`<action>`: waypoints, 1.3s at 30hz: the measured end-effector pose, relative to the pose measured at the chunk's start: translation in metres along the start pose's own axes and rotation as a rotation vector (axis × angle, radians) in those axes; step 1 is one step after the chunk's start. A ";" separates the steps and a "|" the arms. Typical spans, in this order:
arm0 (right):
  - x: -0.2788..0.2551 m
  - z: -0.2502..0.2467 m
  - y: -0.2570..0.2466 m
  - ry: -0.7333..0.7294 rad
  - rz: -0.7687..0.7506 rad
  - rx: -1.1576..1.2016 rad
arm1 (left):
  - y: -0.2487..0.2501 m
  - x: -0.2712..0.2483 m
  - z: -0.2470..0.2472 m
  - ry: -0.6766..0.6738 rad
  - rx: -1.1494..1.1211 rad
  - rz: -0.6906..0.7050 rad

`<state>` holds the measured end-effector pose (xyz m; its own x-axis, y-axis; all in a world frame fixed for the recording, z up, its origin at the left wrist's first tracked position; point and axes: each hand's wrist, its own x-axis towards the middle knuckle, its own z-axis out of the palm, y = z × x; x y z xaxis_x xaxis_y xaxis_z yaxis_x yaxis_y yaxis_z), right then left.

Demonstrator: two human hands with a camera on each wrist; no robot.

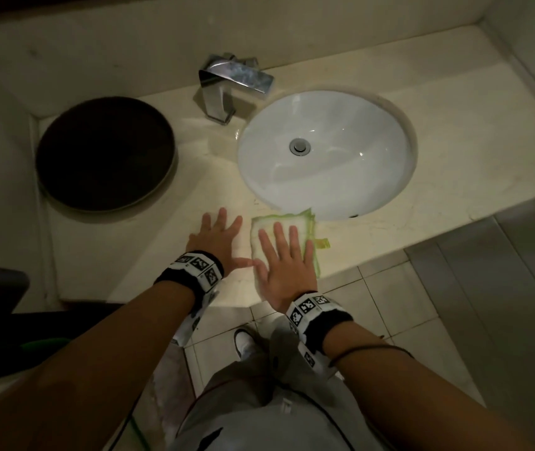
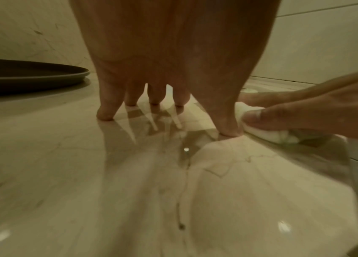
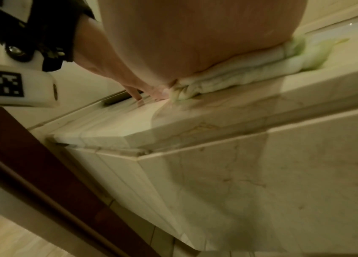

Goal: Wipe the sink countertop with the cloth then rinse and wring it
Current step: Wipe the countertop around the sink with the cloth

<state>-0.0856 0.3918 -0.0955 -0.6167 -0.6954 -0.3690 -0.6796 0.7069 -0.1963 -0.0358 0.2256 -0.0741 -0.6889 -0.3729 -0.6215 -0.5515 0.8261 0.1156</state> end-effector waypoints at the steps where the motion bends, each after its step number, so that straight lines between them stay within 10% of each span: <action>1: 0.000 -0.002 0.005 -0.008 -0.018 -0.002 | 0.000 -0.001 0.000 -0.003 -0.006 0.000; 13: 0.001 -0.030 0.141 0.067 0.310 0.046 | 0.003 0.000 -0.003 -0.028 -0.009 -0.002; 19: 0.002 -0.024 0.120 0.092 0.403 0.121 | 0.001 0.002 -0.002 -0.042 0.001 0.004; 28: -0.019 0.004 0.032 0.066 0.132 0.044 | 0.002 0.000 -0.003 -0.033 0.031 0.004; 39: -0.020 -0.008 0.093 0.075 0.001 -0.046 | 0.011 -0.006 -0.011 0.007 0.001 -0.004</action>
<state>-0.1399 0.4704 -0.0995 -0.6447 -0.7034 -0.2993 -0.6953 0.7023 -0.1529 -0.0428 0.2325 -0.0603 -0.6903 -0.3790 -0.6163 -0.5535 0.8253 0.1124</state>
